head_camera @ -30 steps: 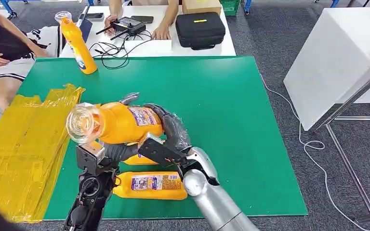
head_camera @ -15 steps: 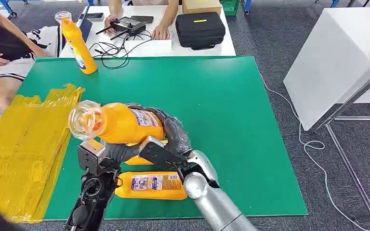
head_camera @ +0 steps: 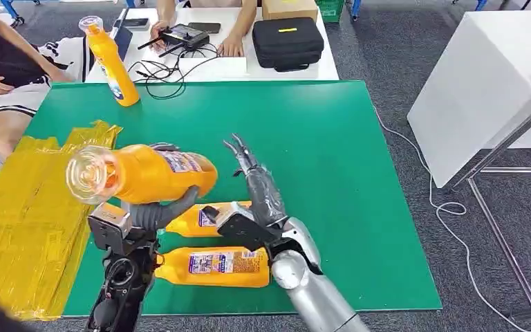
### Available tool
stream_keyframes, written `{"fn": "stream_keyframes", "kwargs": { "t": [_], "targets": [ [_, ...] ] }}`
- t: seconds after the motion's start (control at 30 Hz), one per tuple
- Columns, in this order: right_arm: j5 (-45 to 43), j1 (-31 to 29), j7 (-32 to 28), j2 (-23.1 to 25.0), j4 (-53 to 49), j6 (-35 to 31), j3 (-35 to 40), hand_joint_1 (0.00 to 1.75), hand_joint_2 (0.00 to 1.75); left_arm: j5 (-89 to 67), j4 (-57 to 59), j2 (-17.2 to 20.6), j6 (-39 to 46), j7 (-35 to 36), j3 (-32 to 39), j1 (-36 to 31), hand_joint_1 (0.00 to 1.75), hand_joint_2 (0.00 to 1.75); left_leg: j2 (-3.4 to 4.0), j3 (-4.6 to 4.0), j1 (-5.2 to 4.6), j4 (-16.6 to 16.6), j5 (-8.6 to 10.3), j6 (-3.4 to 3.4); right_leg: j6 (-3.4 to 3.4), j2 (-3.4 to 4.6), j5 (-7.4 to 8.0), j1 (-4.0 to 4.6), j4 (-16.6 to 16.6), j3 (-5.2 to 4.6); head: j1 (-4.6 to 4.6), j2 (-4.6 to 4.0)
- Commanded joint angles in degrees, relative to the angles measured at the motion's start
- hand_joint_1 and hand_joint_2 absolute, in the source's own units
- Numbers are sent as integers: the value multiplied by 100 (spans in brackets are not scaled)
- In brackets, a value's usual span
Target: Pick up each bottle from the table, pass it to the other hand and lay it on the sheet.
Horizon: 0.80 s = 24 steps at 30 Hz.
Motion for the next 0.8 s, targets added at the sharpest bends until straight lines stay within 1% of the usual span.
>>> {"fn": "stream_keyframes", "kwargs": {
  "t": [0.03, 0.07, 0.1, 0.13, 0.17, 0.2, 0.23, 0.27, 0.3, 0.33, 0.37, 0.4, 0.43, 0.47, 0.5, 0.53, 0.57, 0.6, 0.63, 0.67, 0.7, 0.73, 0.77, 0.8],
  "targets": [
    [-171, 533, -112, -644, -1409, -353, -584, 0, 175, -668, 146, 148, 1108, 283, 457, -174, 175, 175, -16, 27, 3, -10, -4, 3, 3, -27, -8, 5, -14, 36, 2, 0],
    [-178, 661, -109, -736, -1554, -395, -712, 0, 175, -989, 199, 163, 1530, 384, 522, -164, 175, 175, -23, 16, -1, -8, 0, 2, 3, -27, -6, 2, -10, 23, 2, 0],
    [-168, 774, -132, -799, -1667, -469, -814, 0, 175, -1325, 221, 175, 1966, 429, 572, -133, 175, 175, -28, 29, 1, -13, -3, 3, 3, -32, -8, 5, -17, 39, 0, 0],
    [-126, 909, -161, -831, -1804, -533, -932, 0, 175, -2010, 312, 192, 2691, 587, 629, -129, 175, 175, -24, 24, 0, -12, -2, 2, 3, -26, -7, 3, -14, 32, 0, 0],
    [-34, 1102, -176, -852, -2036, -586, -1075, 0, 175, -3139, 370, 154, 3332, 934, 790, -103, 175, 175, -22, 19, -2, -11, -1, 2, 2, -23, -6, 0, -11, 24, 0, 0],
    [187, 1229, -79, -860, -2201, -639, -1164, 0, 175, -5246, -103, -223, 3332, 1331, 1700, 31, 175, 175, -30, 35, -1, -18, -3, 3, 2, -34, -10, 3, -20, 43, 2, 0],
    [357, 1341, 22, -849, -2365, -624, -1255, 0, 175, -6363, -369, -394, 3332, 1670, 2087, 79, 175, 175, -20, 19, -1, -9, -5, 2, 2, -21, -8, 2, -11, 25, 2, 0],
    [466, 1458, 79, -826, -2537, -599, -1359, 0, 175, -6825, -494, -389, 3332, 1920, 2120, 117, 175, 175, -15, 29, 1, -11, -10, 2, 2, -19, -11, 4, -14, 34, 0, 0],
    [597, 1587, 124, -820, -2721, -595, -1471, 0, 175, -7124, -519, -283, 3332, 2302, 2060, 138, 175, 175, -11, 12, 1, -2, -9, 2, 2, -12, -9, 2, -5, 16, 0, 0],
    [638, 1631, 129, -821, -2805, -570, -1540, 0, 175, -7521, -624, 694, 3332, 3555, 1288, 217, 175, 175, -12, 27, 4, -4, -16, 1, 2, -17, -16, 6, -8, 32, 0, 0],
    [649, 1658, 129, -823, -2863, -569, -1609, 0, 175, -7521, 151, 1840, 3332, 5715, -797, -253, 175, 175, -12, 19, -1, -7, -9, 1, 1, -16, -11, 1, -7, 22, 0, 0],
    [655, 1664, 128, -826, -2875, -566, -1625, 0, 175, -7521, 213, 1890, 3332, 6302, -1064, -328, 175, 175, -23, 12, -6, -13, 1, -2, -2, -24, -7, -5, -4, 15, 2, 0],
    [655, 1664, 128, -826, -2875, -566, -1625, 0, 175, -7521, 213, 1890, 3332, 6302, -1064, -328, 175, 175, -34, 21, -2, -16, -1, -4, -4, -39, -12, 0, -7, 30, 2, 0],
    [655, 1664, 128, -826, -2875, -566, -1625, 0, 175, -7521, 213, 1890, 3332, 6302, -1064, -328, 175, 175, -37, 5, -3, -7, 1, -1, -1, -37, -9, -2, -3, 11, 7, 0],
    [687, 1732, 126, -823, -2968, -601, -1714, 0, 175, -7521, 997, 2144, 3255, 7172, -1905, -774, 175, 175, -32, 24, 1, -11, -3, -3, -3, -35, -13, 4, -6, 25, 2, 0],
    [697, 1805, 124, -830, -3064, -637, -1764, 0, 175, -7521, 1156, 2174, 3042, 7383, -2138, -871, 175, 175, -19, 11, 1, -12, 5, -5, -6, -22, -6, 4, -5, 5, -9, 0],
    [699, 1904, 123, -836, -3221, -660, -1828, 0, 175, -7521, 1311, 2216, 2764, 7471, -2237, -991, 175, 175, -29, 12, -6, -11, 0, -5, -3, -26, -10, -5, -2, 5, -22, 0],
    [701, 1995, 124, -826, -3380, -684, -1910, 0, 175, -7521, 1438, 2194, 2653, 7471, -2208, -1045, 175, 175, -41, 18, 2, -12, 0, -5, -2, -44, -12, 4, -9, 17, -13, 0],
    [743, 2111, 141, -819, -3578, -709, -1993, 0, 175, -7521, 1617, 2160, 2559, 7471, -2113, -1121, 175, 175, -50, 8, 3, -8, 5, -8, -6, -49, -13, 9, -5, 11, -13, 0],
    [768, 2160, 164, -818, -3666, -698, -2026, 0, 175, -7521, 1721, 2135, 2496, 7431, -2032, -1164, 175, 175, -73, 17, 6, -12, 7, -7, -4, -71, -15, 16, -13, 28, -11, 0],
    [849, 2260, 240, -812, -3861, -644, -2093, 0, 175, -7521, 2021, 2044, 2417, 7210, -1684, -1282, 175, 175, -68, 8, 3, -9, 10, -11, -3, -65, -13, 14, -8, 20, -13, 0],
    [895, 2298, 267, -793, -3928, -610, -2124, 0, 175, -7521, 2204, 1976, 2391, 7073, -1452, -1343, 175, 175, -42, -2, 7, -5, 9, -15, -6, -39, -5, 16, -5, 5, -13, 0],
    [934, 2326, 285, -761, -3980, -571, -2154, 0, 175, -7521, 2395, 1943, 2400, 6902, -1244, -1420, 175, 175, -33, 12, 7, -8, 4, -13, -4, -37, -9, 16, -8, 20, -11, 0],
    [980, 2339, 291, -730, -4007, -536, -2164, 0, 175, -7521, 2567, 1889, 2352, 6782, -1034, -1475, 175, 175, -20, 3, 6, -6, 7, -16, -6, -23, -3, 14, -4, 7, -11, 0]
  ]
}}
